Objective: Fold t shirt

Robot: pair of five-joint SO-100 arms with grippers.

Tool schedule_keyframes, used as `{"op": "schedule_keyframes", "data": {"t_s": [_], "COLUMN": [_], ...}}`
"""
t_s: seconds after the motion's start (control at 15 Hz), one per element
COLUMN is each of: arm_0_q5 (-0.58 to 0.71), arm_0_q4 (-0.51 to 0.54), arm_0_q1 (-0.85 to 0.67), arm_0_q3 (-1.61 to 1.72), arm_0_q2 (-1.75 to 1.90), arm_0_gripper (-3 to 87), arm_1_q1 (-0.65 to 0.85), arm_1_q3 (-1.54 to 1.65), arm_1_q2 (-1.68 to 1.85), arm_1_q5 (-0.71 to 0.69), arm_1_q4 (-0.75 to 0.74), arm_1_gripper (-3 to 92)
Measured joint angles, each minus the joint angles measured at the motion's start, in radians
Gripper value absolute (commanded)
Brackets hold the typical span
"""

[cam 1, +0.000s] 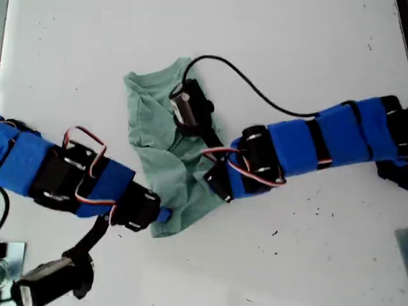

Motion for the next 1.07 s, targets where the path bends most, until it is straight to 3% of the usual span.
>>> {"op": "schedule_keyframes", "data": {"t_s": [0.2,0.33,0.53,0.6,0.67,0.8,1.07], "arm_0_q5": [0.1,0.135,0.143,0.141,0.141,0.141,0.259], "arm_0_q4": [-0.015,-0.069,-0.17,-0.215,-0.255,-0.278,-0.299], "arm_0_q1": [-0.282,-0.442,-0.531,-0.531,-0.545,-0.637,-1.089], "arm_0_q3": [0.176,0.373,0.626,0.701,0.753,0.813,1.005], "arm_0_q2": [0.198,0.342,0.517,0.563,0.604,0.706,1.135], "arm_0_gripper": [-0.2,-0.2,0.8,12.9,21.8,32.1,28.0], "arm_1_q1": [0.241,0.345,0.403,0.41,0.416,0.456,0.64], "arm_1_q3": [0.015,0.061,0.077,0.078,0.078,0.078,0.135], "arm_1_q2": [0.049,0.049,0.005,-0.017,-0.028,-0.028,0.037], "arm_1_q5": [-0.15,-0.207,-0.242,-0.249,-0.25,-0.249,-0.238], "arm_1_q4": [-0.075,-0.201,-0.373,-0.419,-0.463,-0.541,-0.611], "arm_1_gripper": [-1.3,-1.4,-0.3,18.4,28.5,21.0,14.3]}}
